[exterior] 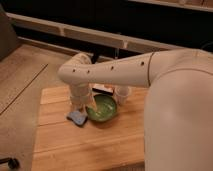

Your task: Place the pepper on the white sponge

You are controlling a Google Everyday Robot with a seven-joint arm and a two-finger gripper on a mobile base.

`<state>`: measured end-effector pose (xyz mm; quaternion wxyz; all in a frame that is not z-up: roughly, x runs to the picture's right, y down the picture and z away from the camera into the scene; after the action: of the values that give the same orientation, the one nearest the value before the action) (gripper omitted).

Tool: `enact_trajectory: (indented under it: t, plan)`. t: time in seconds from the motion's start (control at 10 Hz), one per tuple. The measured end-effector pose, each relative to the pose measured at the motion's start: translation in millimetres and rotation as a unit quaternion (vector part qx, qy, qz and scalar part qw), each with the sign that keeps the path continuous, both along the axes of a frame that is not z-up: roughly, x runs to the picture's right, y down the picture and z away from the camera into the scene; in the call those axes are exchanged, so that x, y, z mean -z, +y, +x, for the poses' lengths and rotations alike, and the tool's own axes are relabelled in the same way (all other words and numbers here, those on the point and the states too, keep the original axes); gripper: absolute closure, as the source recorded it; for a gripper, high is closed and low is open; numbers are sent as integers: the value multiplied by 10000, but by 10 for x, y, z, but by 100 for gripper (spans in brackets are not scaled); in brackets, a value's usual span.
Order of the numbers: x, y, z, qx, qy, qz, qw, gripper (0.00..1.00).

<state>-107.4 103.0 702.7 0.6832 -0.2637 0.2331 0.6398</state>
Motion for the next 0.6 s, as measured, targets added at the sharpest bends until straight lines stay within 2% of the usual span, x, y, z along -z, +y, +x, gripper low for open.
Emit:
enact_trajectory:
  t: [0.4, 0.6]
  plan:
    - [-2, -1, -3, 0, 0, -2, 10000, 35]
    - [-28, -45, -6, 100, -57, -3, 9999, 35]
